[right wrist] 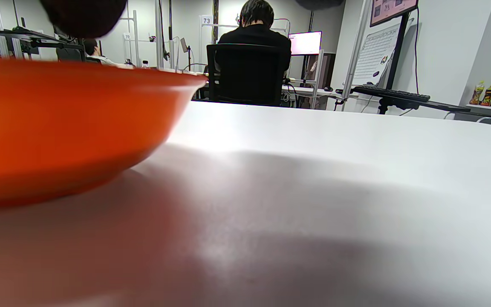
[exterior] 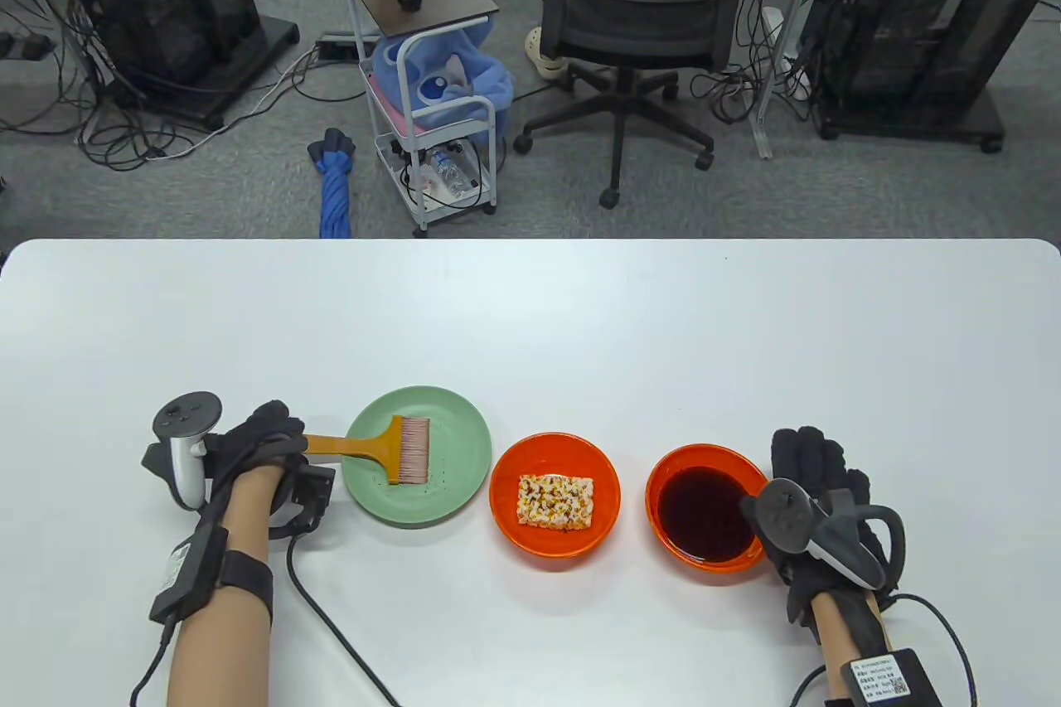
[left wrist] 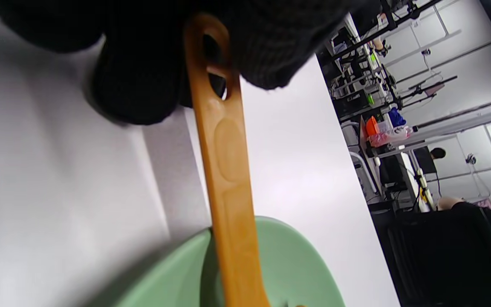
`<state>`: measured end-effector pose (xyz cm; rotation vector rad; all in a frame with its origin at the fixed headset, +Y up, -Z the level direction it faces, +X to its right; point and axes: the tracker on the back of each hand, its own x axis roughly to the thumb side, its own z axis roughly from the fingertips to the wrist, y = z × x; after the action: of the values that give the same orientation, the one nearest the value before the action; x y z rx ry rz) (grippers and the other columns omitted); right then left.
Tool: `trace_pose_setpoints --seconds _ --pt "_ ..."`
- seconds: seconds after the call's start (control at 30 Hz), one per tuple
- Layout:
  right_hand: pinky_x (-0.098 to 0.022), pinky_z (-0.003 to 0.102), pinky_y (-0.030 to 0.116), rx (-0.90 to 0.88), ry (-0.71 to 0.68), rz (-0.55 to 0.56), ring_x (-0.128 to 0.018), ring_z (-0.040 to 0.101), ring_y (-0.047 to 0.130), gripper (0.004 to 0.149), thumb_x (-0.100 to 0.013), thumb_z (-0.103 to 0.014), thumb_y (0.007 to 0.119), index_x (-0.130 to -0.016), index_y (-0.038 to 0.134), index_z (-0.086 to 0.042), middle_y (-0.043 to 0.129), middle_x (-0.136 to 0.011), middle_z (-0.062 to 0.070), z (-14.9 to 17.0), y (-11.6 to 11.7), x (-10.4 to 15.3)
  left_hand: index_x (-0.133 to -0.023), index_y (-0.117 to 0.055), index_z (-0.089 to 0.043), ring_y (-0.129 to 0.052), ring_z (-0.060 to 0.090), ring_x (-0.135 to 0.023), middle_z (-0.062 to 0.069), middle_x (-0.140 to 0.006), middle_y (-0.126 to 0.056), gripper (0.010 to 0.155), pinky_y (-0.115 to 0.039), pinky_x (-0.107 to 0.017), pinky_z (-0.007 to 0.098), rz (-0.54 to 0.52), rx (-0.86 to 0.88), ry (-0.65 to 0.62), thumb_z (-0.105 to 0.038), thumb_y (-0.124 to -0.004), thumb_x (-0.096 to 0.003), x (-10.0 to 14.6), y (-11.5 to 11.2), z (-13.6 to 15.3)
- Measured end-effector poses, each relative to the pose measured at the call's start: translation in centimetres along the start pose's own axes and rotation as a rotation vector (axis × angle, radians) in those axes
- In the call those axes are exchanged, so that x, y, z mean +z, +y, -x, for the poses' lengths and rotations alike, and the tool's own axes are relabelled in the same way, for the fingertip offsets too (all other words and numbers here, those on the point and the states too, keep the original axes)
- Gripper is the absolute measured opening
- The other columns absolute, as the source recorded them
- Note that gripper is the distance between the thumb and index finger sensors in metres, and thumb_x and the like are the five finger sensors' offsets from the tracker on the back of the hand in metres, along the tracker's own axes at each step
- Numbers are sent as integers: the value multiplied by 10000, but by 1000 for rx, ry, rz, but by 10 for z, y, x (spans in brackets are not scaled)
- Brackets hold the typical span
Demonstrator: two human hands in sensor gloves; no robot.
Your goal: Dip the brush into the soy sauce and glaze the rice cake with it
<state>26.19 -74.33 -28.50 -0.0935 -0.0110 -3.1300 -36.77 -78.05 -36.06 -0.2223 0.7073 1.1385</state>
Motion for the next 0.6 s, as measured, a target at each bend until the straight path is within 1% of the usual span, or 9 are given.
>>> trace_pose_setpoints --seconds 0.13,0.3,0.37,0.47,0.53,0.57,0.6 --pt "-657 744 434 -23 3 14 -1017 525 351 860 -507 -527 597 -1042 132 -39 198 -1126 290 5 -1 1 -1034 -648 -217 -984 315 -549 93 -816 -891 547 -816 -372 431 21 62 -14 -289 -770 -506 0 1 1" --pt "-656 745 433 -51 12 14 -1017 526 349 858 -507 -528 596 -1043 136 -41 198 -1126 291 9 -3 0 -1023 -657 -223 -993 283 -517 88 -783 -890 538 -832 -347 414 57 147 -96 -292 -775 -503 13 8 -13" --pt "-656 745 433 -71 6 26 -1018 525 349 855 -507 -528 597 -1045 141 -44 201 -1127 288 8 -7 0 -1022 -654 -229 -995 272 -501 86 -769 -888 538 -836 -343 413 61 164 -155 -295 -778 -503 24 11 -24" --pt "-654 745 440 -138 -22 85 -1014 525 370 847 -507 -528 600 -1050 163 -46 221 -1128 290 -2 -24 0 -1020 -657 -227 -1000 259 -470 92 -753 -887 540 -843 -327 409 61 163 -286 -297 -783 -499 51 13 -48" --pt "-649 734 467 -197 -58 122 -994 513 434 838 -508 -529 600 -1054 186 -47 257 -1128 291 -16 -39 -2 -1017 -659 -230 -1005 241 -435 96 -740 -887 542 -849 -305 397 48 138 -377 -301 -787 -495 72 13 -65" --pt "-647 720 489 -244 -88 146 -981 515 459 829 -508 -529 601 -1058 208 -49 280 -1126 293 -27 -49 -3 -1016 -663 -230 -1006 236 -422 99 -735 -886 543 -852 -297 394 36 119 -440 -301 -791 -493 86 12 -75" --pt "-639 698 523 -280 -113 159 -966 508 488 815 -507 -529 604 -1061 243 -53 316 -1121 294 -36 -56 -3 -1014 -667 -228 -1007 236 -413 103 -730 -887 543 -853 -291 392 32 97 -473 -301 -794 -491 96 10 -81"
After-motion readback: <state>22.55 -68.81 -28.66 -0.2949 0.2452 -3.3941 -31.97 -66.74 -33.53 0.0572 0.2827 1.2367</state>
